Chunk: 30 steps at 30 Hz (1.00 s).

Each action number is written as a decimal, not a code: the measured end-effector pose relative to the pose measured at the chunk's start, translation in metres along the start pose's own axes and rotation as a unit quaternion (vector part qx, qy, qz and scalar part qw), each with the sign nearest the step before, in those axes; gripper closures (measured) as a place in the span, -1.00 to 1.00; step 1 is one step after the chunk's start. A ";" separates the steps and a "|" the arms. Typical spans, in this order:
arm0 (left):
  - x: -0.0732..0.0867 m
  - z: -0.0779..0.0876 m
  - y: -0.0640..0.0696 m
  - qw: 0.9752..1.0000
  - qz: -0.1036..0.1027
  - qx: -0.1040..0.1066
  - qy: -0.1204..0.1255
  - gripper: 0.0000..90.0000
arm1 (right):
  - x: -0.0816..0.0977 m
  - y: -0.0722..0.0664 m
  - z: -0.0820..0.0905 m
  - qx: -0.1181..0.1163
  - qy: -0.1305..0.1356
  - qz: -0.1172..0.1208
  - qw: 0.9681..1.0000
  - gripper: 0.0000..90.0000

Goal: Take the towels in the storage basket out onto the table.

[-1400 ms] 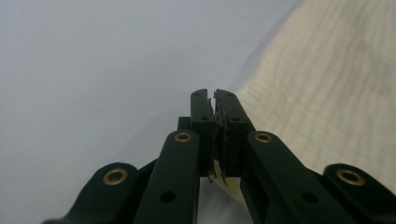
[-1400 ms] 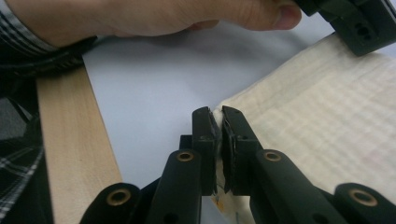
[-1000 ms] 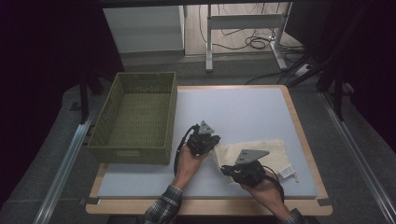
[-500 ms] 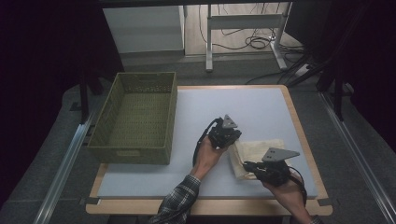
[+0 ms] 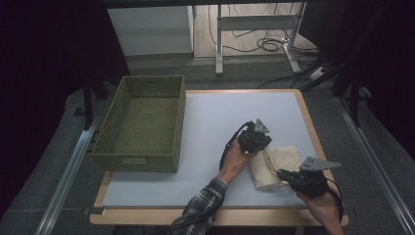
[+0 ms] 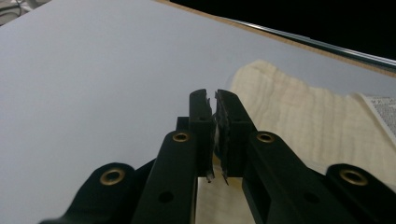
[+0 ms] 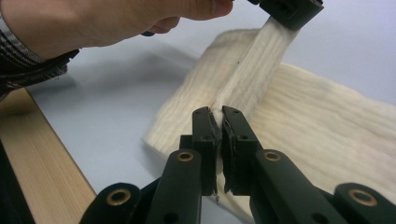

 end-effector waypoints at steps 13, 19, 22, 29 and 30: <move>-0.032 -0.022 0.019 0.999 -0.033 0.003 -0.002 0.89 | 0.016 0.021 0.023 0.024 0.010 -0.025 0.999 0.88; -0.040 -0.038 0.026 0.999 -0.037 0.008 -0.010 0.89 | 0.025 0.030 0.026 0.031 0.004 -0.038 0.999 0.88; -0.040 -0.046 0.028 0.999 -0.032 0.013 -0.014 0.87 | 0.031 0.036 0.022 0.037 -0.001 -0.046 0.998 0.88; -0.038 -0.044 0.028 1.000 -0.020 0.009 -0.002 0.23 | 0.042 0.045 0.018 0.045 -0.012 -0.066 0.997 0.81; -0.039 -0.041 0.028 1.000 -0.014 0.009 0.004 0.18 | 0.043 0.046 0.020 0.046 -0.010 -0.069 0.997 0.76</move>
Point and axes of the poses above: each handheld gripper's, and its own axes: z roughly backward along the jaws, x roughly out of its underside, y roughly to its right, the point moved 7 cm from there along -z, roughly forward along the jaws, and after that the axes turned 13 degrees about -y, right-handed, at the moved point
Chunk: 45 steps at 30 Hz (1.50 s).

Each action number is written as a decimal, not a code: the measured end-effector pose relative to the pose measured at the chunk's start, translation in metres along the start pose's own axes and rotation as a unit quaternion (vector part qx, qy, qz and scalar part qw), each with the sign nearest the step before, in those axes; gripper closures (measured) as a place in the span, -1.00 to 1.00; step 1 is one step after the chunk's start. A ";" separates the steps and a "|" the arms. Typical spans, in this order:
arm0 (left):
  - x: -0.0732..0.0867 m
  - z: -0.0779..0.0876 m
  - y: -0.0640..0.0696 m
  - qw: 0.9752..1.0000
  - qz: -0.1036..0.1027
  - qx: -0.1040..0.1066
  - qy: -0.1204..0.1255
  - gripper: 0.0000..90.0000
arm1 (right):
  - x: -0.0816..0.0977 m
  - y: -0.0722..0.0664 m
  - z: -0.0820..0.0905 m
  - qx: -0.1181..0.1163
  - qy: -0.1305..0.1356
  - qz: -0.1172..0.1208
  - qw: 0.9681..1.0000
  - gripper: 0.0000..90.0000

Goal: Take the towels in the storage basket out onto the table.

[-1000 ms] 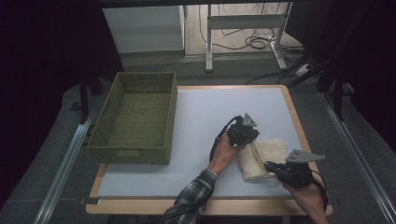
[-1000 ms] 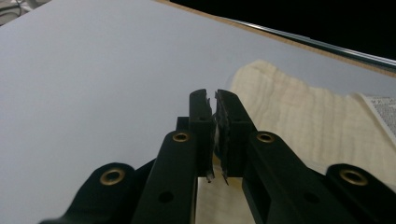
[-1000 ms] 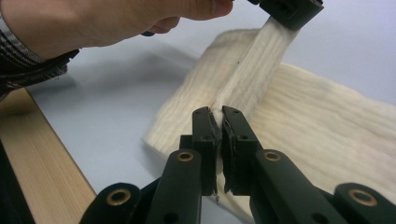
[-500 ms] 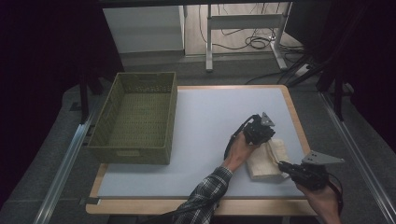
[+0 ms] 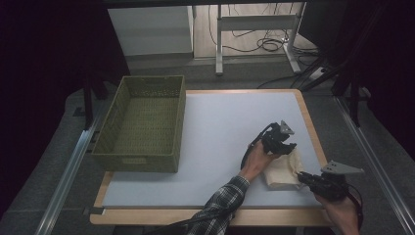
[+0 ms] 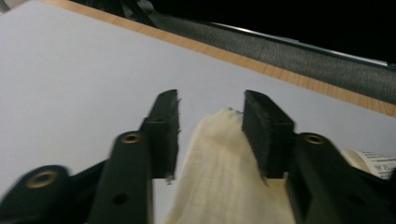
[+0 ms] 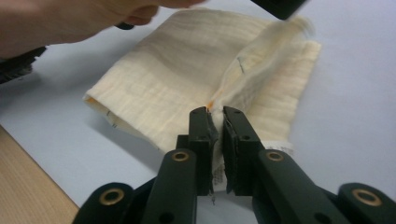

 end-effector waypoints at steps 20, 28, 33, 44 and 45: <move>0.057 0.047 -0.031 0.998 0.016 -0.047 -0.032 -0.10 | -0.012 0.012 -0.004 0.047 -0.010 -0.004 0.999 0.25; 0.081 0.043 -0.042 0.997 0.051 -0.034 -0.044 -0.08 | 0.006 0.015 -0.016 0.059 -0.033 -0.022 0.997 0.05; 0.088 0.030 -0.041 0.997 0.048 -0.035 -0.058 -0.10 | 0.015 0.019 -0.021 0.051 -0.040 -0.046 0.997 0.02; 0.092 0.021 -0.038 0.996 0.062 -0.001 -0.068 0.12 | 0.012 0.017 -0.022 0.037 -0.062 -0.055 0.996 0.34; 0.091 0.021 -0.037 0.996 0.057 0.002 -0.072 0.18 | 0.012 0.017 -0.022 0.035 -0.062 -0.058 0.996 0.39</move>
Point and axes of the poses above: each handheld gripper's, and its own axes: z roughly backward along the jaws, x roughly out of its underside, y roughly to its right, the point moved 7 cm from there along -z, roughly forward along the jaws, and after that the axes turned 13 degrees about -y, right-handed, at the moved point
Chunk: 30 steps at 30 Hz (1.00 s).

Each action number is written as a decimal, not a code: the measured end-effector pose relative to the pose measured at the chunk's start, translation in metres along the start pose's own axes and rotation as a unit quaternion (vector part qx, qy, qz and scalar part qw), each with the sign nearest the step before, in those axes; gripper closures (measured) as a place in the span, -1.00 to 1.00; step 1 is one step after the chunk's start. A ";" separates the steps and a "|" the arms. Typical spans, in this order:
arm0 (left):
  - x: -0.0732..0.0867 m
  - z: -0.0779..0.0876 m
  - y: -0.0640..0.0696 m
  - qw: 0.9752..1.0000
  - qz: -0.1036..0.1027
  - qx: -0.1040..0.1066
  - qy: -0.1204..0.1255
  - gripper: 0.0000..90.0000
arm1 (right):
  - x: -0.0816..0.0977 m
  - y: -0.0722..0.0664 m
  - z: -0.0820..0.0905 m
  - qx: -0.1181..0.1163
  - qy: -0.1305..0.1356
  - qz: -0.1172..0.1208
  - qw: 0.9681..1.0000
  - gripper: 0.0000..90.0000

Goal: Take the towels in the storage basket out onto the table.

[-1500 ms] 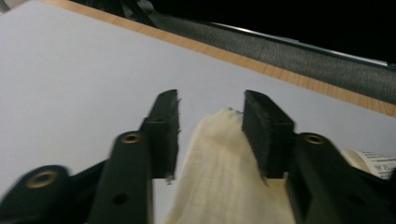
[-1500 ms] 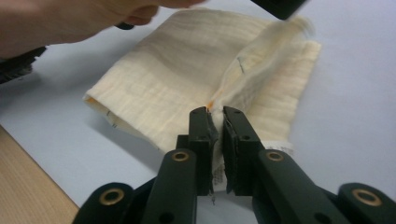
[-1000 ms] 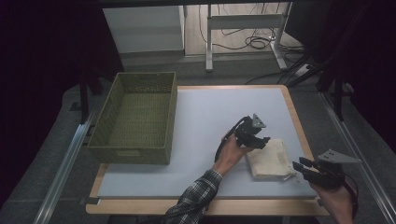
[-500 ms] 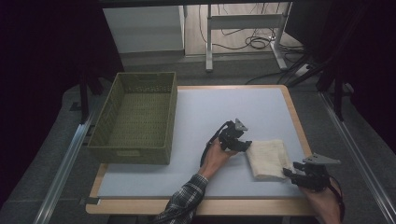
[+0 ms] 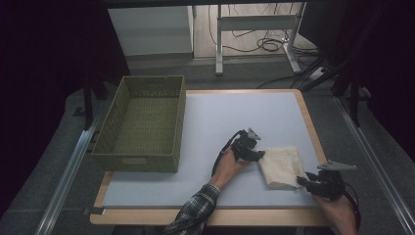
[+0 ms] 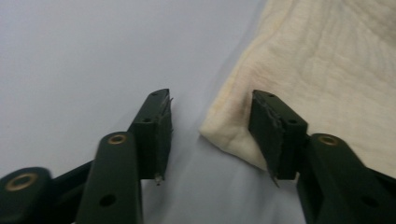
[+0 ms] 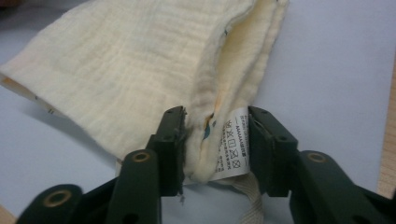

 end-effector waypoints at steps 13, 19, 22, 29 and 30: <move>0.000 0.002 0.006 0.999 0.015 0.044 0.002 0.90 | 0.000 -0.003 0.000 -0.051 0.000 -0.010 0.999 0.79; -0.007 0.022 0.002 1.000 -0.002 0.012 0.024 0.89 | -0.008 -0.011 0.010 -0.061 0.024 0.000 0.998 0.79; -0.009 0.032 0.000 0.999 -0.006 0.004 0.032 0.89 | -0.015 -0.015 0.015 -0.067 0.037 0.006 0.997 0.79; -0.006 0.047 -0.007 0.999 -0.005 -0.005 0.041 0.88 | -0.030 -0.026 0.017 -0.079 0.054 0.019 0.995 0.79; -0.005 0.049 -0.008 0.999 -0.006 -0.007 0.039 0.88 | -0.032 -0.028 0.017 -0.081 0.056 0.019 0.995 0.79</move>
Point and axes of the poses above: each handheld gripper's, and its own axes: z roughly backward along the jaws, x roughly out of its underside, y roughly to its right, the point moved 7 cm from there along -z, roughly forward along the jaws, and after that the axes turned 13 degrees about -y, right-handed, at the moved point
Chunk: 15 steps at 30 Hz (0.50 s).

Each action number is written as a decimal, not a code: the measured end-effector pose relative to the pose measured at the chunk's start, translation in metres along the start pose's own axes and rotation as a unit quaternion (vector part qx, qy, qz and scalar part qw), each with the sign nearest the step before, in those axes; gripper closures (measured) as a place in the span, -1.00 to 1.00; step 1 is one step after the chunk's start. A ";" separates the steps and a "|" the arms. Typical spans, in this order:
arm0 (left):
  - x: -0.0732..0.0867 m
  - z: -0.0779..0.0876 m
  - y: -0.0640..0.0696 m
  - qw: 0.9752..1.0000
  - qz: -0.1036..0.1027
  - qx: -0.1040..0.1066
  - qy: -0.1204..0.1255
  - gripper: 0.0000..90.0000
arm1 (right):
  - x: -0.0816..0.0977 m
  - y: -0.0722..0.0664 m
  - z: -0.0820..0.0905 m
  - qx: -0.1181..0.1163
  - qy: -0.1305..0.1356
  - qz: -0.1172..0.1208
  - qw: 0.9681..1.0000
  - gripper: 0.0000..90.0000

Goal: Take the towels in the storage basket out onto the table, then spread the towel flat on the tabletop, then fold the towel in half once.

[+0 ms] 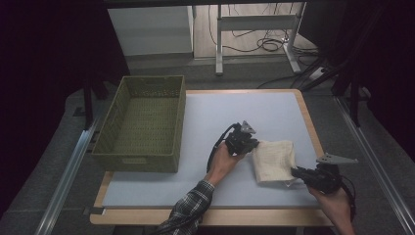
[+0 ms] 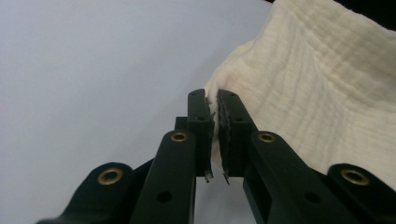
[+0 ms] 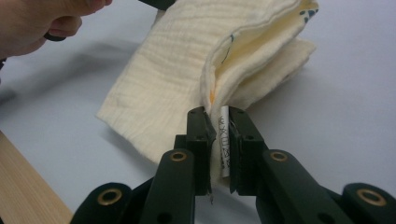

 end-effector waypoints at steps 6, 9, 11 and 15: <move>0.002 0.013 -0.010 1.000 0.003 -0.013 0.002 0.87 | -0.011 -0.009 -0.002 -0.010 0.007 0.010 1.000 0.79; 0.003 0.021 -0.015 1.000 0.005 -0.022 0.003 0.87 | -0.018 -0.015 -0.005 -0.016 0.006 0.018 1.000 0.78; 0.004 0.027 -0.019 1.000 0.005 -0.028 0.002 0.87 | -0.022 -0.018 -0.008 -0.016 0.006 0.024 1.000 0.78; 0.005 0.035 -0.025 0.999 0.006 -0.038 0.000 0.87 | -0.033 -0.025 -0.012 -0.018 0.011 0.032 0.999 0.78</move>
Point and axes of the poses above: each handheld gripper's, and its own axes: z roughly backward along the jaws, x roughly out of its underside, y roughly to its right, the point moved 7 cm from there along -z, roughly forward along the jaws, and after that the axes turned 13 degrees about -y, right-handed, at the moved point
